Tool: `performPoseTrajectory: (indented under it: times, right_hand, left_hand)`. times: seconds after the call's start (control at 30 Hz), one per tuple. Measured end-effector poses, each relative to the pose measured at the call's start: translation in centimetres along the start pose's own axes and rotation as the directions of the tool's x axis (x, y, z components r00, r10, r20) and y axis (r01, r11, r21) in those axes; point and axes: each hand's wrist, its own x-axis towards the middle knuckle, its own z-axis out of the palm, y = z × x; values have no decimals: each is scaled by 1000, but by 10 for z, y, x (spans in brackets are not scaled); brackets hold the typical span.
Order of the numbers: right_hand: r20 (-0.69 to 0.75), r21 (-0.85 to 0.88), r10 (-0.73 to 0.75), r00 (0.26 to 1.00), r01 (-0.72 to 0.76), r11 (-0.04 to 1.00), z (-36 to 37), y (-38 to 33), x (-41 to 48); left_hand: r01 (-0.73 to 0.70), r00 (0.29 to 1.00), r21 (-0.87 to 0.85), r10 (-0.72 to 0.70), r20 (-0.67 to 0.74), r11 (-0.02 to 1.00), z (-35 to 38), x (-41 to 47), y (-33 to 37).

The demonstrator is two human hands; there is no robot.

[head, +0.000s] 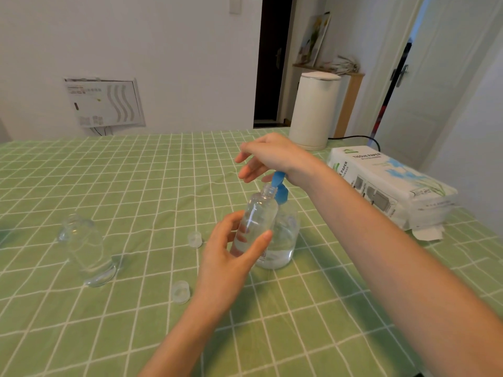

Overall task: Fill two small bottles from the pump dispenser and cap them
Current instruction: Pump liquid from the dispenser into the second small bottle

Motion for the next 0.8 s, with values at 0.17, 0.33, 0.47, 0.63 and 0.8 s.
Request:
performPoseTrajectory:
  times: [0.17,0.33,0.47,0.63,0.8]
  right_hand:
    - [2,5,0,1000,0,1000,-1,3,-7]
    - [14,-12,-27,1000,27,1000,-7,5,-18]
    - [13,16,-77,997,77,997,-13,7,-27]
    - [-27,14,-201,979,202,979,-15,8,-43]
    - [-81,-107,-412,907,403,909,-2,3,-69]
  left_hand:
    - [4,1000,-32,-4,2,999,-4,-3,3]
    - [-16,1000,-18,16,-20,1000,-11,-7,18]
    - [-6,1000,-11,5,-5,1000,-18,-16,32]
    - [23,999,-26,-23,-26,999,-33,-41,37]
    - [72,992,-60,-78,-98,996,-59,-71,36]
